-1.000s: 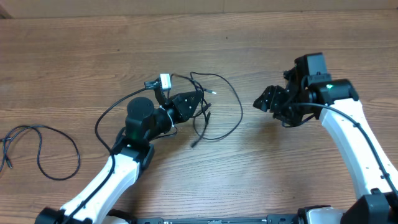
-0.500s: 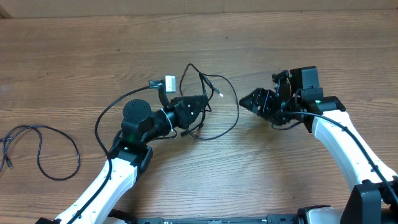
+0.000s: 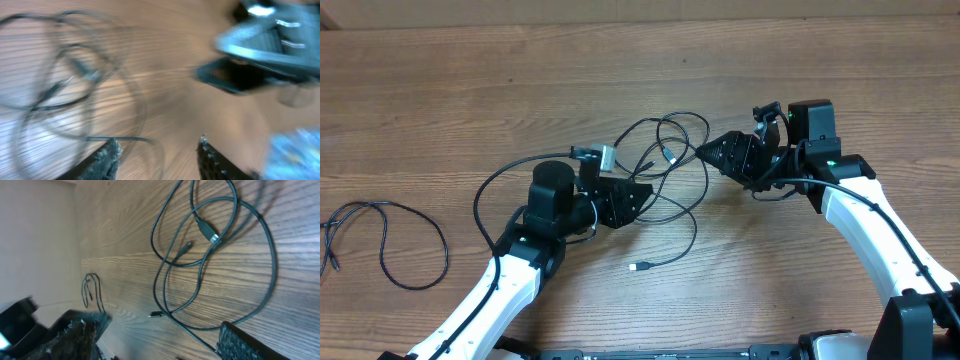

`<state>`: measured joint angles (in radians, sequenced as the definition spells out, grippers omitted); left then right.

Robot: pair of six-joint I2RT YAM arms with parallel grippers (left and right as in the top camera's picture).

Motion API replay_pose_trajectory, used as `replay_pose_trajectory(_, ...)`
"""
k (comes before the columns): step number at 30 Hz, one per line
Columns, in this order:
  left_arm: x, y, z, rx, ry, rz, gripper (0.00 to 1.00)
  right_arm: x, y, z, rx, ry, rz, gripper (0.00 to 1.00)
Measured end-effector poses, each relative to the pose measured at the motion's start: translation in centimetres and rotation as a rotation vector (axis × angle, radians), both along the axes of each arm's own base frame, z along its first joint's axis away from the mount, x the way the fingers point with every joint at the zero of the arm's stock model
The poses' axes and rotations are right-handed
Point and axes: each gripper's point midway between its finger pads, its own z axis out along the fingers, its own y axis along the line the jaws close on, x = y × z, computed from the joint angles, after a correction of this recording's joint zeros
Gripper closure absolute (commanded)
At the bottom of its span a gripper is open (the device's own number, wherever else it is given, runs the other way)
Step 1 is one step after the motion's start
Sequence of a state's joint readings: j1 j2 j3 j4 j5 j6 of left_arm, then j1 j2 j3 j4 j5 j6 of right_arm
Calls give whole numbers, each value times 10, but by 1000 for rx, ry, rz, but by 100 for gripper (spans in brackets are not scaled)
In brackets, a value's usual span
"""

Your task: Untangle cables

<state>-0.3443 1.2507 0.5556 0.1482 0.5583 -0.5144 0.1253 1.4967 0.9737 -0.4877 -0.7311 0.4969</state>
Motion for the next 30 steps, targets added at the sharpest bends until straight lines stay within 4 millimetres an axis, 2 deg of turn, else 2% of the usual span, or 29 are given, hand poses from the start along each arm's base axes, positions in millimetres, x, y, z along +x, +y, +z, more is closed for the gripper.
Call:
replay_pose_trajectory(3,10,19,-17,49,82,158,30,-1,-3,-4,-22,16,-15,22)
replay_pose_trajectory(7,19,38,-26,56,151,324,28,0,-5,-6,-36,18,-24,22)
replay_pose_trajectory(12,23,44,-32,12,224,416,27,0,-8,-10,-56,25,-37,22)
replay_pose_trajectory(16,18,36,-49,-18,334,440,32,-3,-15,-17,-98,55,-60,22)
replay_pose_trajectory(19,11,21,-67,-35,424,438,32,-5,-19,-22,-124,70,-74,22)
replay_pose_trajectory(25,20,-13,-73,-121,418,392,32,-6,-22,-25,-143,82,-84,22)
replay_pose_trajectory(28,23,-18,-81,-148,452,411,33,-7,-22,-26,-147,89,-86,22)
replay_pose_trajectory(30,25,-19,-90,-166,490,436,38,-7,-23,-26,-148,90,-86,22)
